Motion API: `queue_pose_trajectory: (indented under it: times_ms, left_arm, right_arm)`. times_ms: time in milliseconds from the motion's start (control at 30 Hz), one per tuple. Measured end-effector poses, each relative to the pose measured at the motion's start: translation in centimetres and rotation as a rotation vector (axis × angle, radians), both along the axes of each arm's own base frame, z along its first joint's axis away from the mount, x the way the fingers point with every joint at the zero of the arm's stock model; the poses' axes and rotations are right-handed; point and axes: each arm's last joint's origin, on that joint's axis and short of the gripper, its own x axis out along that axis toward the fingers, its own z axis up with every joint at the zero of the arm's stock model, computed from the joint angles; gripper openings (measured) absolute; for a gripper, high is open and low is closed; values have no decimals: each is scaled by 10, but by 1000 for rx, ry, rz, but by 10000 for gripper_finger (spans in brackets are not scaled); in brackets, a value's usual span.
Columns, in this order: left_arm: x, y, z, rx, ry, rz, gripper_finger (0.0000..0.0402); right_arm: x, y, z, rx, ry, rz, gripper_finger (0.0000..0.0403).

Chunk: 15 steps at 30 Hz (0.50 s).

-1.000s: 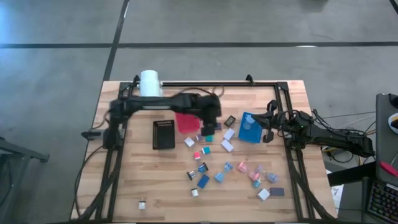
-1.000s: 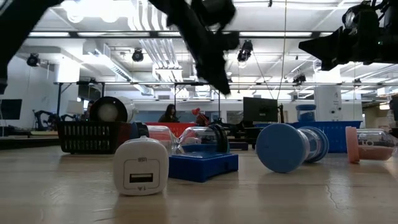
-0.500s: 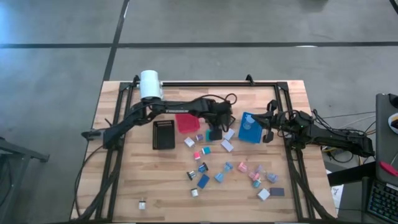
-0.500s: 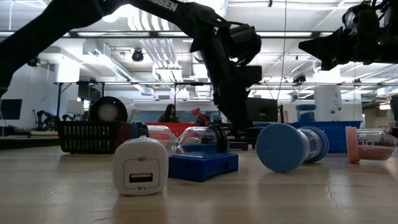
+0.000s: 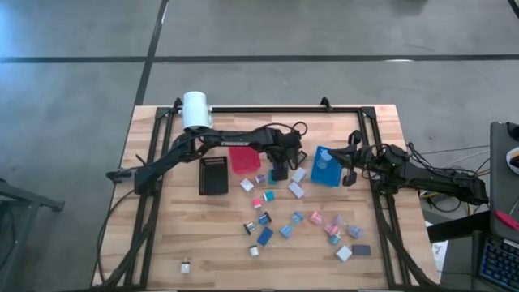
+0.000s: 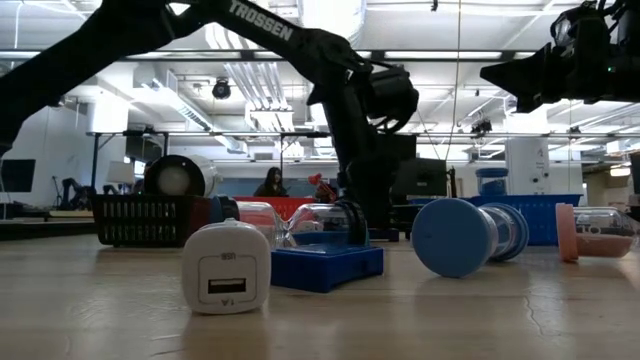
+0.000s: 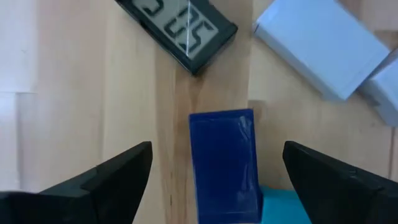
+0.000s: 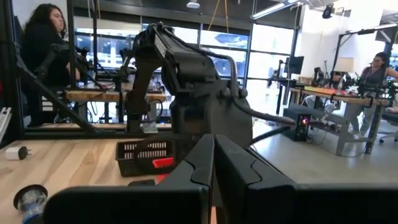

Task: Pick & Place Office items
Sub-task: Put the top violet digital clock into the red bin

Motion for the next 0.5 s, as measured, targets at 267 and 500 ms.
queue_pose_trajectory:
  times_ms: [267, 500]
  left_arm:
    - [0, 7, -16, -23, 32, 19, 328]
    - [1, 9, -21, -25, 35, 12, 199]
  right_arm:
    - [0, 0, 0, -15, 0, -2, 13]
    - [0, 0, 1, -20, -2, -3, 13]
